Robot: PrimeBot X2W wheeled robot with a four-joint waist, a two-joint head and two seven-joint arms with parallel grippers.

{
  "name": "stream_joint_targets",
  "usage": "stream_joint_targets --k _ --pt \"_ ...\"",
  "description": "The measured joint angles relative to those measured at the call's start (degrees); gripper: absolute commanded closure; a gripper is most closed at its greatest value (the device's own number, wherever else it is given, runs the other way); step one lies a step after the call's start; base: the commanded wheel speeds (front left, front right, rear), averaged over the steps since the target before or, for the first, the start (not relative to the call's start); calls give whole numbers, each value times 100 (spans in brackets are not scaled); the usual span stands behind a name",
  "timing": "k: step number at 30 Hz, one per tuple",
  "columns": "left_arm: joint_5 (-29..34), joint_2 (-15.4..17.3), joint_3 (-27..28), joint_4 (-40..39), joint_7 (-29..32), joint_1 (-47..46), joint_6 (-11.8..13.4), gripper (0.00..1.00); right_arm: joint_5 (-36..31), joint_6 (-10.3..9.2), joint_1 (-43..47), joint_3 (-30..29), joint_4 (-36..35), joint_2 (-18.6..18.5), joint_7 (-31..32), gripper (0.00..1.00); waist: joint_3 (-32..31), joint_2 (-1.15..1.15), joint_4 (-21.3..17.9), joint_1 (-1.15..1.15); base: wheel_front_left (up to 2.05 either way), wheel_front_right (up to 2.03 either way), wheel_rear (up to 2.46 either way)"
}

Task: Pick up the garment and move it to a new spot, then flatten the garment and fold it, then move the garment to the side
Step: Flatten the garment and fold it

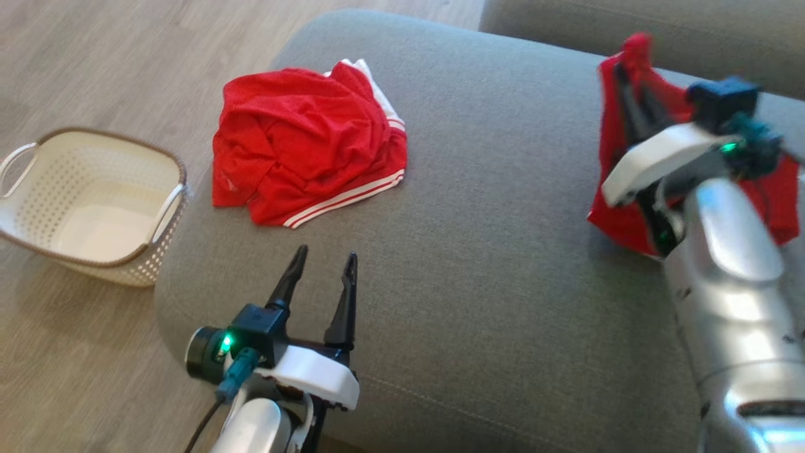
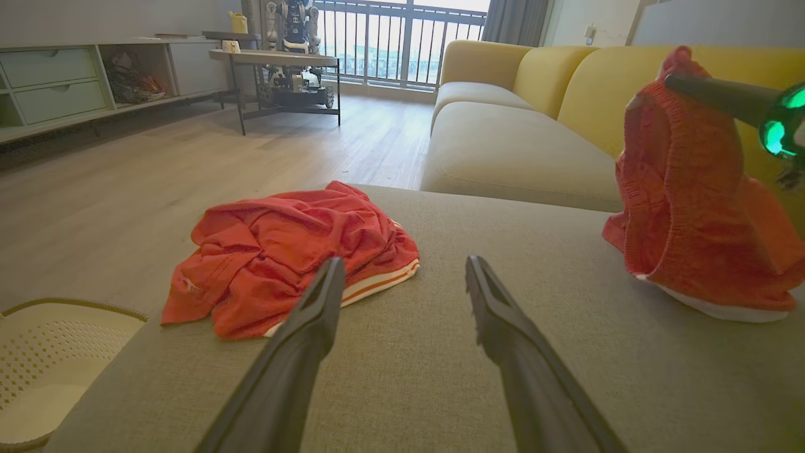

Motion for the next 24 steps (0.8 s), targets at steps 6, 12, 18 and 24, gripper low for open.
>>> stream_joint_targets --k 6,12,18,24 --pt "-86 -1 -181 -1 0 -83 54 0 -709 0 -695 -376 686 -249 -10 0 186 0 179 0 0 0 0" --pt "-201 -2 -218 -85 0 -107 110 0 -1328 0 -806 -522 1551 -276 67 0 244 0 176 1 0 0 0" --pt "-202 -2 -148 -71 0 -140 118 0 -1450 0 -932 -599 1594 -211 15 0 93 0 -94 0 0 0 0" --pt "-202 -1 16 -57 0 -132 108 0 -920 0 -590 -296 732 -111 -10 0 -147 0 -548 -1 0 0 0"
